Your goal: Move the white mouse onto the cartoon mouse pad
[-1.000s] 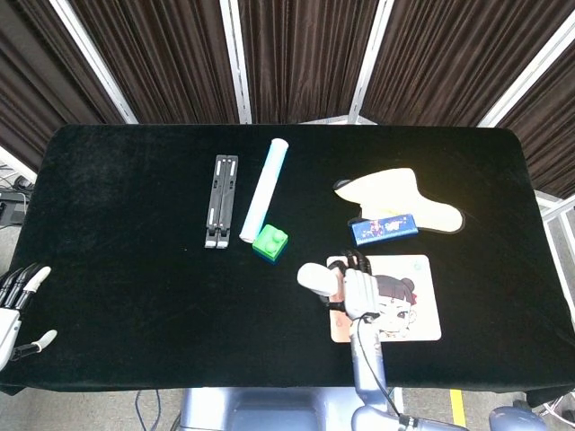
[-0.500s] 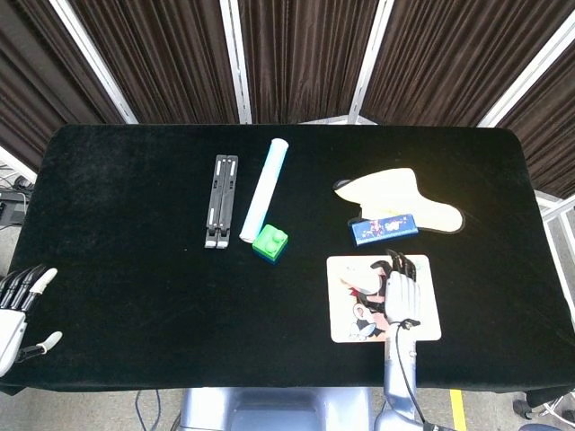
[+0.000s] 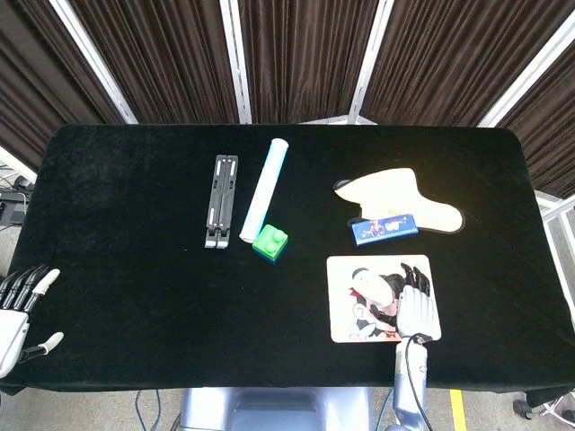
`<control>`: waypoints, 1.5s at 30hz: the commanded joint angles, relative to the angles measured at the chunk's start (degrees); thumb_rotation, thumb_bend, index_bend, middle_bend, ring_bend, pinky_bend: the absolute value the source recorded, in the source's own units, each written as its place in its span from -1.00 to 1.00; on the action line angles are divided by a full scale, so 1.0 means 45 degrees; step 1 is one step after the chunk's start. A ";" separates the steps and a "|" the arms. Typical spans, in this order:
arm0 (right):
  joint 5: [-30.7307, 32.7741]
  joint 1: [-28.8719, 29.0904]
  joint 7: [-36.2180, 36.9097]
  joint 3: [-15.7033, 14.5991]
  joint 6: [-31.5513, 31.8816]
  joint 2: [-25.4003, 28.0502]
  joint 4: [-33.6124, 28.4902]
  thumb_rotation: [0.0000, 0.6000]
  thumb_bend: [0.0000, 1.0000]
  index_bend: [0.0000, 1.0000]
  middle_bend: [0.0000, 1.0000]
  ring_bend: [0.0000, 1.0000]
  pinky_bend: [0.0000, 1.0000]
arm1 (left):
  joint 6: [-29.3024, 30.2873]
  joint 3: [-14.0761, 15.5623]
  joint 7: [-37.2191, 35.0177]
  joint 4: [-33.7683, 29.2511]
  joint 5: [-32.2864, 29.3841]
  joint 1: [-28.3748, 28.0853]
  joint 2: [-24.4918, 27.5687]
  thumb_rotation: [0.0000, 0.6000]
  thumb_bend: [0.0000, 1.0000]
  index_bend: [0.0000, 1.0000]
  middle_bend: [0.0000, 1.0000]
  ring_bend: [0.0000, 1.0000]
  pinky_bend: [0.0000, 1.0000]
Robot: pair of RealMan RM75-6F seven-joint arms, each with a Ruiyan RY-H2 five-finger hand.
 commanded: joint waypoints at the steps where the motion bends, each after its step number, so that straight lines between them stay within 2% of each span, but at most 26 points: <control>1: 0.0031 -0.0042 -0.0114 0.0000 0.0020 -0.0002 0.0055 1.00 -0.47 -0.04 -0.78 -1.00 -1.00 | -0.0004 0.0003 -0.0001 0.0006 0.0006 0.0001 -0.0006 1.00 -0.62 -1.00 -1.00 -1.00 -1.00; 6: 0.0088 -0.0138 -0.0179 0.0060 -0.0020 0.0080 0.0047 1.00 -0.50 -0.05 -0.87 -1.00 -1.00 | 0.0010 0.0009 -0.0029 0.0017 0.0055 -0.0004 -0.0002 1.00 -0.62 -1.00 -1.00 -1.00 -1.00; 10: 0.0054 -0.0177 -0.0318 0.0046 -0.0006 0.0153 0.0045 1.00 -0.52 -0.33 -1.00 -1.00 -1.00 | 0.0006 0.0020 -0.0022 0.0007 0.0072 -0.0001 0.0009 1.00 -0.63 -1.00 -1.00 -1.00 -1.00; 15: 0.0018 -0.0293 -0.0695 -0.0017 0.0279 0.0163 -0.0006 1.00 -0.52 -0.59 -1.00 -1.00 -1.00 | -0.0042 0.0026 -0.0041 -0.0022 0.0061 -0.0012 0.0034 1.00 -0.62 -1.00 -1.00 -1.00 -1.00; 22: 0.0118 -0.0466 -0.0835 -0.0060 0.0312 0.0287 -0.0311 1.00 -0.52 -0.65 -1.00 -1.00 -1.00 | -0.0039 0.0055 -0.0002 -0.0046 0.0106 -0.0002 0.0050 1.00 -0.62 -1.00 -1.00 -1.00 -1.00; 29: -0.0530 -0.0397 -0.0602 -0.0292 0.0132 0.0408 -0.0715 1.00 -0.53 -0.67 -1.00 -1.00 -1.00 | -0.0036 0.0054 0.0013 -0.0077 0.0121 -0.0002 0.0057 1.00 -0.62 -1.00 -1.00 -1.00 -1.00; 35: -0.0628 -0.0060 -0.0905 -0.0058 -0.0193 0.0327 -0.1059 1.00 -0.53 -0.68 -1.00 -1.00 -1.00 | -0.0009 0.0050 -0.0029 -0.0065 0.0139 0.0003 0.0064 1.00 -0.62 -1.00 -1.00 -1.00 -1.00; 45: 0.0312 0.0761 -0.1823 0.0752 -0.1123 0.0072 -0.0390 1.00 -0.56 -0.71 -1.00 -1.00 -1.00 | -0.0033 0.0011 -0.0220 -0.0003 0.0092 -0.0017 0.0082 1.00 -0.62 -1.00 -1.00 -1.00 -1.00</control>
